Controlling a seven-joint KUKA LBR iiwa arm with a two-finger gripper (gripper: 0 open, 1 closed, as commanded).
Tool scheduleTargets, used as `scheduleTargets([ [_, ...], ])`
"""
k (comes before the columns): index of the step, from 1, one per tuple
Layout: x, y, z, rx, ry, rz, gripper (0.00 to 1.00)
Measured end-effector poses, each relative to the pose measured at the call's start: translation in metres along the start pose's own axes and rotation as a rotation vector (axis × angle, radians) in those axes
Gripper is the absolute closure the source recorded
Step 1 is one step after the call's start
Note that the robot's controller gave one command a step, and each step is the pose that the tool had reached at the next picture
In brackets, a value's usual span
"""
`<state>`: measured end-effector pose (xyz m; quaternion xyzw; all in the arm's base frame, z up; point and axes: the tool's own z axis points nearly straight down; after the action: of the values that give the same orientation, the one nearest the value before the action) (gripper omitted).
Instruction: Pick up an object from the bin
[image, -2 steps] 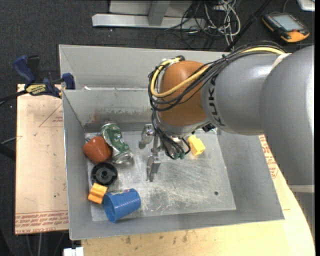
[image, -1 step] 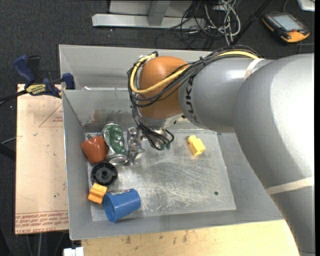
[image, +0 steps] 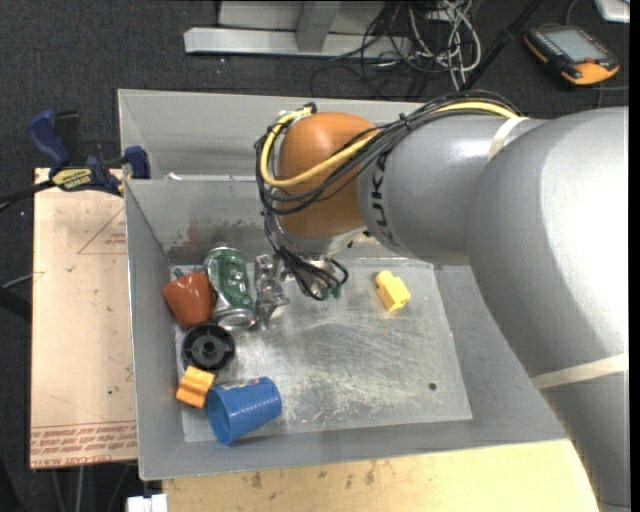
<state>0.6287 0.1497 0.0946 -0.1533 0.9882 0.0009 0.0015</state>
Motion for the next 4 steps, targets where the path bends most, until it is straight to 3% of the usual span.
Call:
scheduleTargets([
  [1, -0.002, -0.011, -0.045, -0.001, 0.007, -0.026, 1.00],
  [2, -0.004, -0.001, -0.107, 0.001, 0.002, -0.025, 1.00],
  [3, -0.015, 0.000, -0.127, 0.001, -0.012, 0.059, 1.00],
  [4, 0.008, 0.024, -0.082, 0.001, 0.000, 0.047, 1.00],
])
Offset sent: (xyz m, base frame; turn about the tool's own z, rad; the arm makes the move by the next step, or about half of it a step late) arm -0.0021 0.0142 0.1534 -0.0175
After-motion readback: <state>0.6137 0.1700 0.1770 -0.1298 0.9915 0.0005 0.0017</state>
